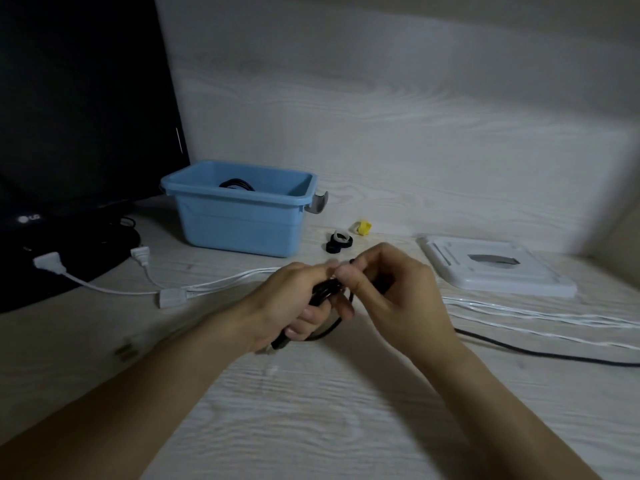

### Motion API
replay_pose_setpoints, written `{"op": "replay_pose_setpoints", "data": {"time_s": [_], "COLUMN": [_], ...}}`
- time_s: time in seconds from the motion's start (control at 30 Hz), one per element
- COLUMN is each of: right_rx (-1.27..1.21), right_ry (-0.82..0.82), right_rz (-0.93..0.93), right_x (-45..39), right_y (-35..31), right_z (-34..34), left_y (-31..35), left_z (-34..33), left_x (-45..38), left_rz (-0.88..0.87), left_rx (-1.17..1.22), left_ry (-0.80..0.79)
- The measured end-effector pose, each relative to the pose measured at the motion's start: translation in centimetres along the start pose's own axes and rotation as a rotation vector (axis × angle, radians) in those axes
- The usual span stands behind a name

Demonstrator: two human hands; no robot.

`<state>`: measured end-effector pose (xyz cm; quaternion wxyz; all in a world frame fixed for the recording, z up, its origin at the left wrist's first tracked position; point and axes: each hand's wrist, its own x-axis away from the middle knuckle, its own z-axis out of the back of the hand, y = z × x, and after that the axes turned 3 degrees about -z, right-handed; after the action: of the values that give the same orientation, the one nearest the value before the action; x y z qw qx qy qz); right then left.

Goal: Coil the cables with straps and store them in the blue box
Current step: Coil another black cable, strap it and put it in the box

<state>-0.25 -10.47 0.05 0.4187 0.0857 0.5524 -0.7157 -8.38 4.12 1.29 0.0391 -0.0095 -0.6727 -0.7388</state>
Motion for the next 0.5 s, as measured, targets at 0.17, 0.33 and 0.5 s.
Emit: {"op": "replay_pose_setpoints", "data": {"time_s": [0.17,0.33,0.5], "right_rx": [-0.013,0.061,-0.026], "right_ry": [0.023,-0.148,-0.226], "right_rz": [-0.045,-0.118,-0.146], "right_x": [-0.1,-0.4,-0.1], "right_y": [0.2,1.6,1.9], "right_z": [0.3,0.6,0.3], "left_y": [0.5,0.0,0.4], "left_z": [0.4,1.4,1.8], "left_x": [0.1,-0.4,0.1], "left_rz": [0.03,-0.002,0.105], "left_rx": [0.222,0.322,0.152], "left_ry": [-0.124,-0.063,-0.148]}}
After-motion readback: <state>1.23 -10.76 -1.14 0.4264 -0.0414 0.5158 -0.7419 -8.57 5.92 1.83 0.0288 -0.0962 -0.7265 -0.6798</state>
